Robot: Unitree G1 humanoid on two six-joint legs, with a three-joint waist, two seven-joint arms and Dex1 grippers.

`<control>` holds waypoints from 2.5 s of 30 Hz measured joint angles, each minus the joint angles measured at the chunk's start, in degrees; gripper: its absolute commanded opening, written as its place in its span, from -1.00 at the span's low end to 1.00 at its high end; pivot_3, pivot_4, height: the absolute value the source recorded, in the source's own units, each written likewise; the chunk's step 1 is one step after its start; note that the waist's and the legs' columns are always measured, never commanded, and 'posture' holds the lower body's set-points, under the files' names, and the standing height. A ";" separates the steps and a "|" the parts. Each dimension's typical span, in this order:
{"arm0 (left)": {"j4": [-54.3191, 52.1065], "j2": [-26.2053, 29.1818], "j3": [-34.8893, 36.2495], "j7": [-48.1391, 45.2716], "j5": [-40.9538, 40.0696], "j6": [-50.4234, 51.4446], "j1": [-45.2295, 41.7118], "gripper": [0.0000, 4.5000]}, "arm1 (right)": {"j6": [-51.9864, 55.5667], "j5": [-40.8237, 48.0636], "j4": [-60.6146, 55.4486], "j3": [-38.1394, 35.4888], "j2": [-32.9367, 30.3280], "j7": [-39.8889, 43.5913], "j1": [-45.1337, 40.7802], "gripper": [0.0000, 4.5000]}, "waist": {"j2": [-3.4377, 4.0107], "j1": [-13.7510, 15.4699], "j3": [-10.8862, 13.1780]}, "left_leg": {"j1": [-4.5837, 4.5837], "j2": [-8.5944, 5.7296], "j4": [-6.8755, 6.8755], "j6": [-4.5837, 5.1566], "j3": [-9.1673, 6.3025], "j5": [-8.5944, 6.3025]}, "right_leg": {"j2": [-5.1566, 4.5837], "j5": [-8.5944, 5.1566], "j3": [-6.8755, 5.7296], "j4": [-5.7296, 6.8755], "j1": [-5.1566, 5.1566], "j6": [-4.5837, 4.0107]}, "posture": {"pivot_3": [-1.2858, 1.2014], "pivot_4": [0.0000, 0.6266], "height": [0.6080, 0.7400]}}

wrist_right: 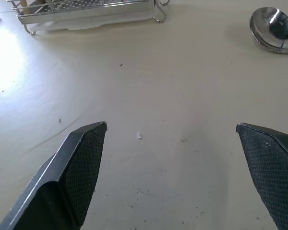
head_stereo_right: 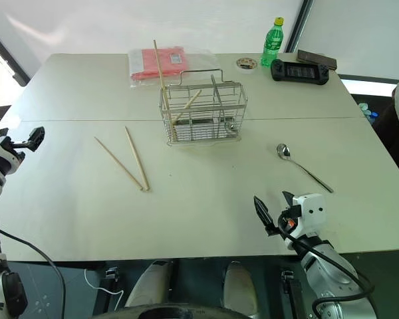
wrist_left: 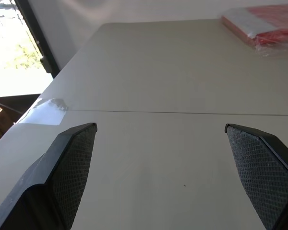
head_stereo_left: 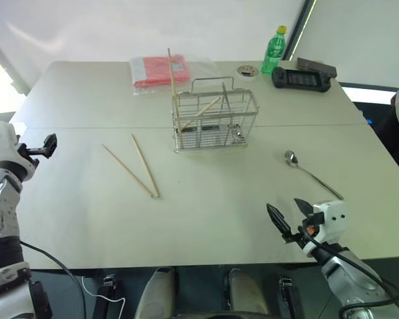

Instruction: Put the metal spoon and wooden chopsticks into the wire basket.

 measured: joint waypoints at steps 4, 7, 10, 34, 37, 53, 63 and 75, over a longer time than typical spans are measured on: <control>0.01 0.00 -0.13 -0.05 0.00 0.02 -0.16 1.00 | 0.00 0.01 0.00 -0.11 -0.31 -0.04 -0.09 1.00 | 0.00 0.00 0.00 | 0.01 0.00 0.01 0.02 0.00 0.01 | 0.01 0.00 0.00 0.03 0.00 0.00 | 0.03 -0.52 0.70; 0.03 0.00 -0.44 -0.54 0.05 0.01 -0.20 1.00 | 0.00 0.02 0.00 -0.40 -0.70 -0.04 -0.44 1.00 | 0.00 0.01 0.00 | 0.01 0.00 0.01 0.04 0.00 0.02 | 0.01 0.00 0.00 0.03 0.01 0.00 | 0.03 -0.52 0.70; 0.03 0.01 -1.24 -0.95 0.05 0.01 -0.20 1.00 | 0.00 0.03 0.00 -1.00 -1.20 -0.02 -0.99 1.00 | -0.01 0.02 -0.01 | 0.01 0.00 0.01 0.05 0.00 0.03 | 0.01 0.00 0.00 0.05 0.07 0.01 | 0.03 -0.52 0.70; -24.93 9.97 -8.71 -22.00 -15.52 17.52 -2.82 1.00 | 11.15 4.76 8.88 -10.62 -34.46 18.29 -18.13 1.00 | -0.01 -0.06 0.04 | 0.02 0.02 0.10 0.15 0.13 0.08 | 0.04 0.00 0.03 0.06 0.28 0.00 | 0.03 -0.52 0.70; -31.80 13.17 -11.30 -29.71 -21.22 20.37 -1.61 1.00 | 13.50 5.69 15.67 -9.24 -41.79 25.66 -22.49 1.00 | 0.09 -0.07 0.12 | 0.02 0.04 0.15 0.17 0.17 0.07 | 0.04 -0.01 0.04 0.08 0.28 -0.01 | 0.03 -0.52 0.70; -35.16 10.86 -22.46 -34.09 -26.26 22.29 -11.69 1.00 | 8.31 -9.67 53.05 14.49 -39.38 33.10 -51.59 1.00 | 0.14 -0.29 0.18 | 0.02 0.11 0.17 0.19 0.37 0.09 | 0.09 0.09 0.05 0.13 0.28 0.22 | 0.03 -0.52 0.70; -34.52 10.88 -22.45 -33.93 -26.28 22.30 -11.77 1.00 | -0.93 -13.71 57.43 16.62 -37.00 38.44 -52.66 1.00 | 0.16 -0.40 0.19 | 0.09 0.12 0.18 0.19 0.36 0.10 | 0.12 0.11 0.07 0.22 0.33 0.28 | 0.03 -0.52 0.70; -34.64 10.90 -22.04 -31.21 -26.45 22.41 -13.13 1.00 | 1.51 -16.93 62.18 16.74 -34.37 38.30 -56.33 1.00 | 0.16 -0.40 0.18 | 0.14 0.12 0.18 0.18 0.36 0.10 | 0.14 0.12 0.09 0.24 0.38 0.29 | 0.03 -0.52 0.70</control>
